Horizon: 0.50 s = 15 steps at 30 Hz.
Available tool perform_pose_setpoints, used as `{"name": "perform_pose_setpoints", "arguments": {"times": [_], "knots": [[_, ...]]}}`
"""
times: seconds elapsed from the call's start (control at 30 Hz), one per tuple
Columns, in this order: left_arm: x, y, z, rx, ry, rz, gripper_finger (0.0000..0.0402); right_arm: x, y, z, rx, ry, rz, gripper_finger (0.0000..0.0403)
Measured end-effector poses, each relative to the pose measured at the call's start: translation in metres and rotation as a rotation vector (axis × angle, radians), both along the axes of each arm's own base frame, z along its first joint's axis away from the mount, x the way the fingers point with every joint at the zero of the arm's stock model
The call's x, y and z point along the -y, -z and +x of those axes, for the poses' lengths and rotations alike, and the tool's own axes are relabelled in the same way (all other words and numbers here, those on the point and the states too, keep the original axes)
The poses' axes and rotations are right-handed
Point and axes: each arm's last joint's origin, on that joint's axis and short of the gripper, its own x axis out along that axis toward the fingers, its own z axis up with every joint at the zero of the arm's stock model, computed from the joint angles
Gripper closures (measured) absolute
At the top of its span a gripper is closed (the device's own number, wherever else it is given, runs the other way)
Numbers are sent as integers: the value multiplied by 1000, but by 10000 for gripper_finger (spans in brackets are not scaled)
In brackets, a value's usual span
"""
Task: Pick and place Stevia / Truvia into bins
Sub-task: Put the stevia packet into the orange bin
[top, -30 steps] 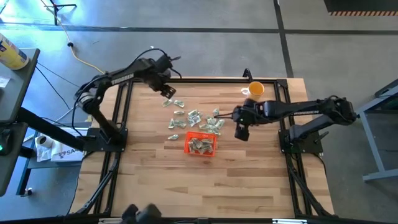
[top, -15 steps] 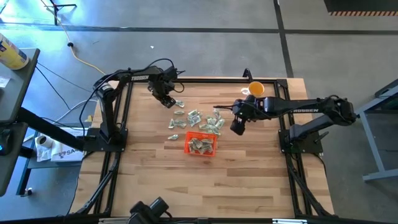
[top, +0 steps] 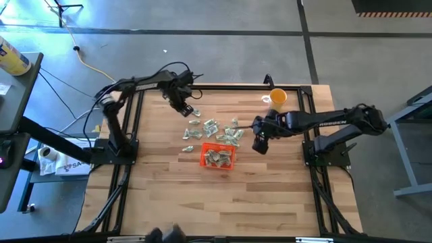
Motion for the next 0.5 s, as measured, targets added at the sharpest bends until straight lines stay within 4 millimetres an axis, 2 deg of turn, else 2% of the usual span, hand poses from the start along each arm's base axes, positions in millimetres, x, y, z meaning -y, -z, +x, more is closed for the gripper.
{"name": "perform_pose_setpoints", "arguments": {"times": [0.13, 0.2, 0.3, 0.37, 0.5], "knots": [[65, -55, 22, 248, 159, 7, 381, -12, 1, -2, -27, -45, 40, 98], [99, -68, 34, 317, 232, 21, 376, -16, 1, -2, -26, -63, 46, 98], [144, -67, 54, 338, 267, 47, 377, -20, 1, -1, -11, -80, 45, 98], [168, -57, 72, 376, 297, 49, 379, -22, 1, -1, -6, -89, 41, 98], [194, -24, 98, 347, 317, 145, 370, -23, 1, 3, -6, -163, 8, 98]]}}
